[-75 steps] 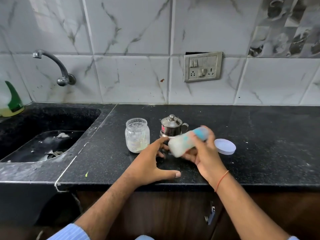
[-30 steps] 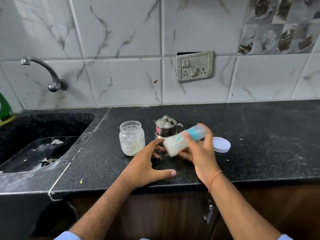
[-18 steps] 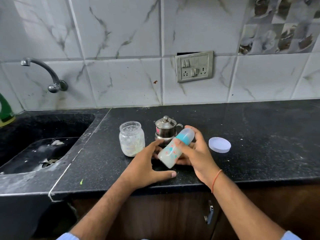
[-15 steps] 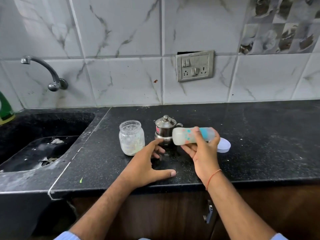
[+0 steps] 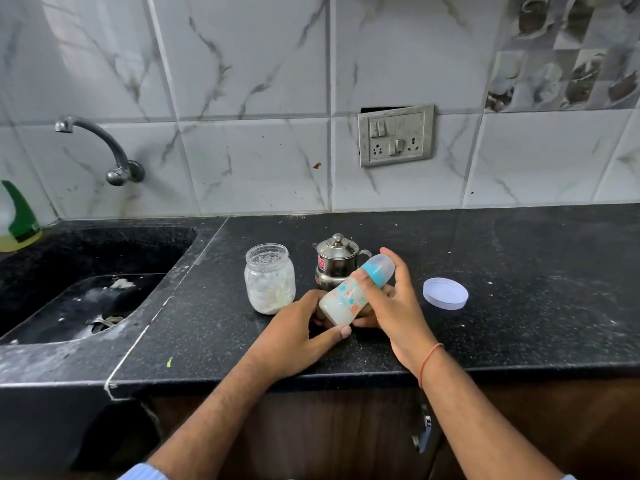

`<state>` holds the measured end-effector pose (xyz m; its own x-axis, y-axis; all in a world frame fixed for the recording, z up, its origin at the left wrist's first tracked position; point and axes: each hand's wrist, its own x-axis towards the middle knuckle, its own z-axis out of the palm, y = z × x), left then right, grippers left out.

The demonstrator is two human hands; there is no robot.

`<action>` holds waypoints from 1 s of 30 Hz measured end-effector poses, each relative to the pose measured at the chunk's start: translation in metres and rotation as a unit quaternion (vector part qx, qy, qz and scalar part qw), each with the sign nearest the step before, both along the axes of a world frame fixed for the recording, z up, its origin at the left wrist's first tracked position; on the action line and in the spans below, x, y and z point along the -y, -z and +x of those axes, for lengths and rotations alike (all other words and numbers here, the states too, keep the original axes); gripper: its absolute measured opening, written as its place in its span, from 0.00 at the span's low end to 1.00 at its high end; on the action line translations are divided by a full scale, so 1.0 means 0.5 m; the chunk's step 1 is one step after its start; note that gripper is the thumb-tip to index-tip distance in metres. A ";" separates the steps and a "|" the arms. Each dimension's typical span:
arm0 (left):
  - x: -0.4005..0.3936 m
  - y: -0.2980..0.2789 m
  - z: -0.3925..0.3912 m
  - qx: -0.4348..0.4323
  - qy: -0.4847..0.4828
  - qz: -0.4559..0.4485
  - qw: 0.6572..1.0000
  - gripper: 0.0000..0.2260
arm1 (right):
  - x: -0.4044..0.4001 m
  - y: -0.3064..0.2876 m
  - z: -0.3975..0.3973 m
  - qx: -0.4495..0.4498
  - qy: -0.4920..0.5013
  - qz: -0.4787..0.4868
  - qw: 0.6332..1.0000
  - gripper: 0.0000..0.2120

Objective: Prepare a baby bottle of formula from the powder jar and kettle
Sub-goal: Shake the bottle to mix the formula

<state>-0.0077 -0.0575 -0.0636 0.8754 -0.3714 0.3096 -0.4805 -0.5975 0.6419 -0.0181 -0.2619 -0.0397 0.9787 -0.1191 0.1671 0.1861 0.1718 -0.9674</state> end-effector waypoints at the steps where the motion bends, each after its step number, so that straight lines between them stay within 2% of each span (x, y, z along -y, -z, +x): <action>1: -0.001 0.000 0.001 0.003 0.002 0.006 1.000 0.23 | 0.004 0.000 0.001 -0.003 -0.016 0.007 1.000 0.28; 3: -0.002 0.002 0.001 0.000 0.011 0.001 1.000 0.23 | 0.013 0.001 0.001 -0.009 -0.047 0.030 0.998 0.29; 7: -0.006 0.000 0.001 -0.031 0.027 -0.038 0.998 0.31 | 0.022 -0.001 -0.008 0.004 -0.096 0.036 0.995 0.41; 8: -0.005 0.000 0.000 -0.038 0.036 -0.035 0.998 0.30 | 0.021 -0.002 -0.010 0.006 -0.103 0.036 0.994 0.43; 11: -0.003 -0.004 -0.007 -0.059 0.057 -0.010 0.997 0.12 | 0.019 -0.002 -0.013 0.010 -0.115 0.044 0.992 0.46; 14: -0.003 -0.011 -0.007 -0.066 0.061 -0.009 0.996 0.10 | 0.019 -0.006 -0.018 0.009 -0.134 0.052 0.990 0.48; 17: -0.004 -0.011 -0.010 -0.068 0.058 -0.027 0.996 0.15 | 0.013 -0.013 -0.017 0.017 -0.093 0.076 0.993 0.42; 19: -0.002 -0.005 -0.009 -0.065 0.054 -0.052 0.995 0.19 | 0.017 -0.010 -0.005 0.030 0.014 0.148 0.988 0.35; 21: 0.002 -0.002 -0.009 -0.044 0.042 -0.047 0.997 0.29 | 0.028 -0.006 -0.002 0.027 0.070 0.218 0.973 0.32; 24: 0.003 -0.001 -0.011 -0.007 0.035 -0.011 0.999 0.41 | 0.022 -0.004 -0.013 0.013 -0.001 0.123 0.992 0.34; 25: 0.001 0.000 -0.011 -0.002 0.036 -0.013 0.999 0.43 | 0.017 -0.005 -0.014 0.022 0.010 0.116 0.993 0.34; 28: -0.001 0.002 -0.011 0.003 0.033 -0.019 0.999 0.46 | 0.029 -0.003 -0.002 0.036 0.104 0.232 0.967 0.33; 29: -0.001 0.003 -0.011 0.006 0.032 -0.019 0.999 0.46 | 0.028 -0.005 -0.003 0.028 0.086 0.223 0.971 0.32; 30: -0.001 0.003 -0.012 0.008 0.032 -0.016 0.999 0.46 | 0.024 -0.004 -0.006 0.018 0.040 0.164 0.985 0.32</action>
